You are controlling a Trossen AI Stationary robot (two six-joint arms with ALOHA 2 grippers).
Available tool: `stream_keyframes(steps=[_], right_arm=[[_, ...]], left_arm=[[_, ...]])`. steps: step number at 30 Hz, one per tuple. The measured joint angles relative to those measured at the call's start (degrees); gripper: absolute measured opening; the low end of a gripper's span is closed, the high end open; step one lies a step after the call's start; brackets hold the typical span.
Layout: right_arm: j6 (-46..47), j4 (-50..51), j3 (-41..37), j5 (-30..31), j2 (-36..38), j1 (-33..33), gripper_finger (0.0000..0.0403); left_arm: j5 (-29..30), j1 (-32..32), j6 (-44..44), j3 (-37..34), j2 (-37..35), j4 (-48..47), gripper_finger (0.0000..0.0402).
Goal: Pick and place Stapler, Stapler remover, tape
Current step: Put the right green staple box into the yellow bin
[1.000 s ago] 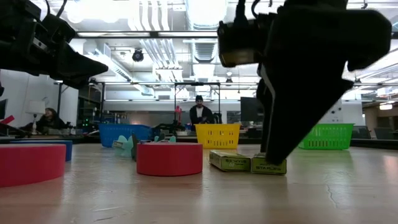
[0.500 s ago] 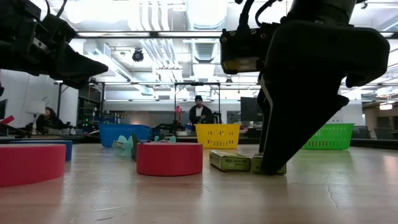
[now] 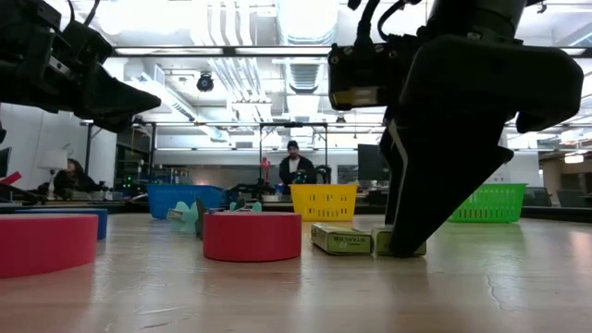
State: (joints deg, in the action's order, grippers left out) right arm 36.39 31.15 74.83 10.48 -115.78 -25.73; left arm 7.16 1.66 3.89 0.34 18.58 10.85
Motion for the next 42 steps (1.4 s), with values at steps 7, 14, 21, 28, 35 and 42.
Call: stream_keyframes(steps=[7,14,21,28,35,42], right_arm=[[-4.08,0.32,0.34,-0.14,2.64,2.62,0.0235],[-10.28,2.3,0.39,1.74,7.17,6.93,0.0241],[-17.91,2.01,0.46,3.06,11.66,15.2,0.0239],[-24.73,1.27,0.68,3.07,12.76,25.37,0.0234],[-27.84,1.38,0.68,2.71,12.63,33.71,0.0241],[-28.73,0.08,0.47,2.06,12.59,41.2,0.0252]], left_arm=[[0.0,0.01,0.01,0.0,0.01,-0.2,0.0035],[-0.02,0.0,-0.01,0.0,0.01,-0.33,0.0035],[0.0,-0.01,0.0,0.0,0.01,-0.39,0.0035],[0.0,0.01,0.01,0.0,0.01,-0.61,0.0035],[-0.01,-0.01,0.01,0.0,0.01,-0.74,0.0035],[-0.01,0.0,0.01,0.0,0.01,-0.7,0.0035]])
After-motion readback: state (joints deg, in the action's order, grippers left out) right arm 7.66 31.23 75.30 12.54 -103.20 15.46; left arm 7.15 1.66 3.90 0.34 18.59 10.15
